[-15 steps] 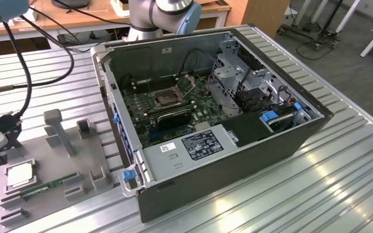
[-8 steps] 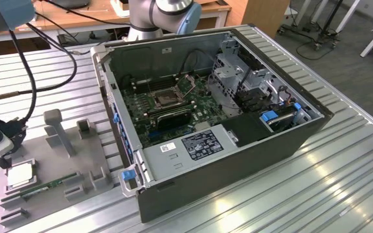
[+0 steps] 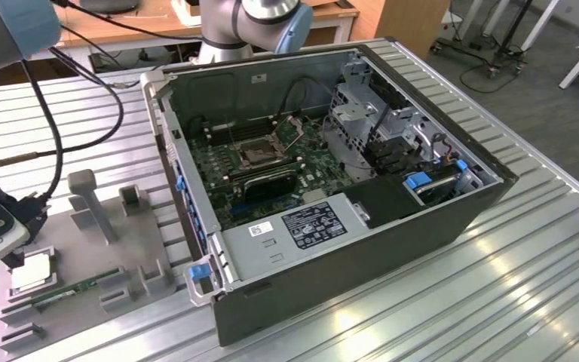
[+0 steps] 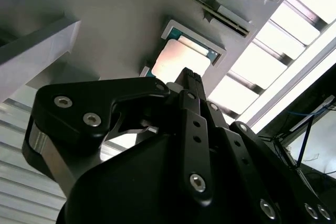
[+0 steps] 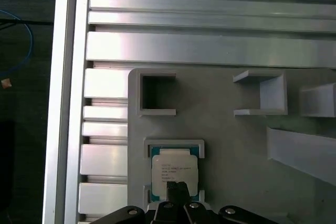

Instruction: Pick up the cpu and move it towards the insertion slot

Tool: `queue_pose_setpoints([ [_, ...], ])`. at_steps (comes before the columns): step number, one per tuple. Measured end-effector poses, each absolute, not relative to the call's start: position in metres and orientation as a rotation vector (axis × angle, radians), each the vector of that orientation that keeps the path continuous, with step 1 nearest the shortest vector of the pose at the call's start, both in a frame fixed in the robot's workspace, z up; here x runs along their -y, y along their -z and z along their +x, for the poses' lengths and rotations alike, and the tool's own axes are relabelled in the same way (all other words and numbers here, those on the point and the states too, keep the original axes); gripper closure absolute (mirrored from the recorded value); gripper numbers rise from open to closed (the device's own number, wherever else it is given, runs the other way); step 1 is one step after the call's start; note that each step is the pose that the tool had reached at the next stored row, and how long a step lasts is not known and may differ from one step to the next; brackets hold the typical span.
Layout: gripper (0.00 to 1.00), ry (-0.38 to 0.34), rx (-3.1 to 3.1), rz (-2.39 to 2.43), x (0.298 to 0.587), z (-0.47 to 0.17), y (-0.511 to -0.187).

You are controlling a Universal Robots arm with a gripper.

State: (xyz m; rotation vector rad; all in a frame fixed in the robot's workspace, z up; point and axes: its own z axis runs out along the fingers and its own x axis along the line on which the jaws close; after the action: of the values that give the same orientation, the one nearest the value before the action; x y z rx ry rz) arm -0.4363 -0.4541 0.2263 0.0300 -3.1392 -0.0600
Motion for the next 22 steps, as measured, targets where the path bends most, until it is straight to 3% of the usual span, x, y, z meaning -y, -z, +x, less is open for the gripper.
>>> queue_pose_setpoints([
  [22,0.89,0.059,3.139,0.03,0.455,-0.434,-0.209],
])
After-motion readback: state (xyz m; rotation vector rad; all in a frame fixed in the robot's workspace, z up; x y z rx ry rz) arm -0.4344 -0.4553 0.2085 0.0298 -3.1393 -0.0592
